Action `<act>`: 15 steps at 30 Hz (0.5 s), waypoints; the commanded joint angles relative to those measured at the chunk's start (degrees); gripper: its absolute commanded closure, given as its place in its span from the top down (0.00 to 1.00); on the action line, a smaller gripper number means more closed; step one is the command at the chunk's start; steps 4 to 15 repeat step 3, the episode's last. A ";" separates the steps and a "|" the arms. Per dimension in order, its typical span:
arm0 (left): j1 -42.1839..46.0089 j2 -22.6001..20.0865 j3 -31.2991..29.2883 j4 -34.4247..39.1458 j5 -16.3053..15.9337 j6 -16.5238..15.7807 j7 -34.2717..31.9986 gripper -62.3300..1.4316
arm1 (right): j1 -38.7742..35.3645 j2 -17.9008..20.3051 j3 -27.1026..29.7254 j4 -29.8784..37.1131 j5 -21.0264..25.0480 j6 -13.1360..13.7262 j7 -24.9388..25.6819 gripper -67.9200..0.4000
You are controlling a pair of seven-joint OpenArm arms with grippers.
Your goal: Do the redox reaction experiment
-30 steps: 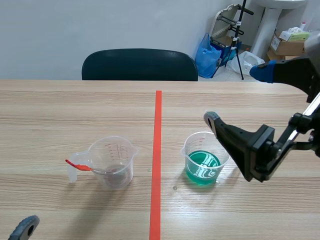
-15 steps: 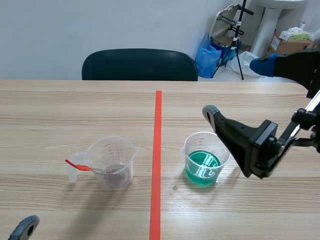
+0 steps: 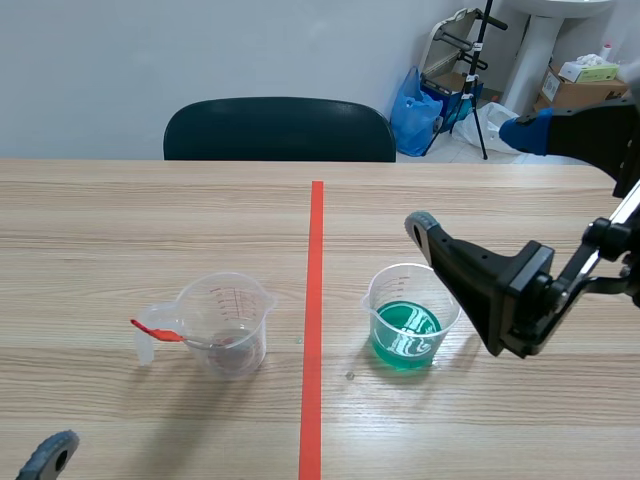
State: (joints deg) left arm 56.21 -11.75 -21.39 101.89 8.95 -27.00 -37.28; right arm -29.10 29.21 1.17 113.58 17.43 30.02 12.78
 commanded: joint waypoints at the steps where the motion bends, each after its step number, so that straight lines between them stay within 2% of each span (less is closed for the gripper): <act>1: 0.26 -0.04 -0.26 0.94 -0.61 0.11 -0.61 1.00 | 0.68 0.13 0.72 1.25 0.83 -0.04 0.46 1.00; 15: 0.26 -0.04 -0.26 0.94 -0.61 0.11 -0.63 1.00 | 0.68 0.13 0.72 1.25 0.83 -0.04 0.44 1.00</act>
